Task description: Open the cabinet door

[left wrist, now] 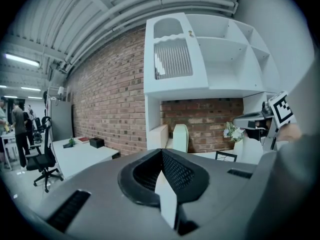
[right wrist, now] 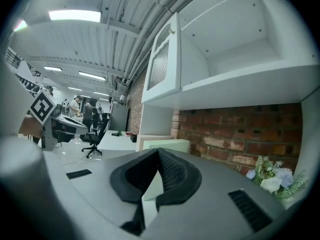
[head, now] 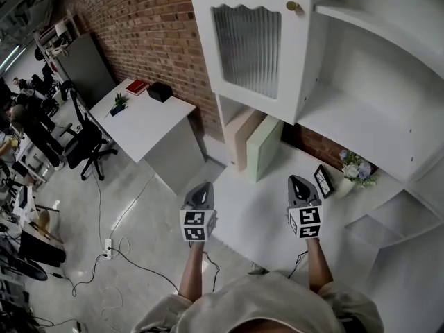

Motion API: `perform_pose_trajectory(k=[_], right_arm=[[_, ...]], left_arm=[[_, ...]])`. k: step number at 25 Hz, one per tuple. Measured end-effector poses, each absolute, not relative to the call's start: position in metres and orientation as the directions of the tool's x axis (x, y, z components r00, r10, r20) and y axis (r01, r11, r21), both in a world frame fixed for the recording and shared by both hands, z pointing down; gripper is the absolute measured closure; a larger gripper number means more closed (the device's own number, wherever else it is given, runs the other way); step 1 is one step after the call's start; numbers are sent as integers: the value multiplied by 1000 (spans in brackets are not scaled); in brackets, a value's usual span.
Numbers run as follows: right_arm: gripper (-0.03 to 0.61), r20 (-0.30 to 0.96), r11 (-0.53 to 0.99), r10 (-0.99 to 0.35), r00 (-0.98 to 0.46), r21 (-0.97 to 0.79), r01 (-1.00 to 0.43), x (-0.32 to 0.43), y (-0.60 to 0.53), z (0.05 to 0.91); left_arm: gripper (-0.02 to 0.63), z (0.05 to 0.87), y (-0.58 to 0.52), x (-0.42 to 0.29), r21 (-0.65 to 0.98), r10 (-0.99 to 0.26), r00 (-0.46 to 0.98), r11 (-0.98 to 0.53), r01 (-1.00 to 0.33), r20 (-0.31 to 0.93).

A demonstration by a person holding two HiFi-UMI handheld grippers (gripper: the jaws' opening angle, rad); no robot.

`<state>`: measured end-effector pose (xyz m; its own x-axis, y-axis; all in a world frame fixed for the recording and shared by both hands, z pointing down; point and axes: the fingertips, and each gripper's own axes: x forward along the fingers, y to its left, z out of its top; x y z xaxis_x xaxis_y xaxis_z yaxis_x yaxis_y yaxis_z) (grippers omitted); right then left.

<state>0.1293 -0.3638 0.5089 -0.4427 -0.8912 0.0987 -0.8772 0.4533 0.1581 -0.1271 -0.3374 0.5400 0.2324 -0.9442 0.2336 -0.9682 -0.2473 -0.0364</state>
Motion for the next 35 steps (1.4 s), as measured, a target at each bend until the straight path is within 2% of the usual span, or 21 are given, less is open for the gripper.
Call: perform_pose_trajectory(k=[11,24,35], right_arm=[[565,109,457,-889,-445,149,-877,141,-395,524],[565,3,376,-924,-383,191,-907,127,-415,477],[565,-52,253,-961,-271,222,-942,155,-405,445]], left_arm=[[588,548,-365,-113,-34,-945,223,-237,-971,238],[588,537,-390,-137,-37,-944,262,-274,-961,203],[588,523,-417,-99,-47,-903,394,-407,-912,170]])
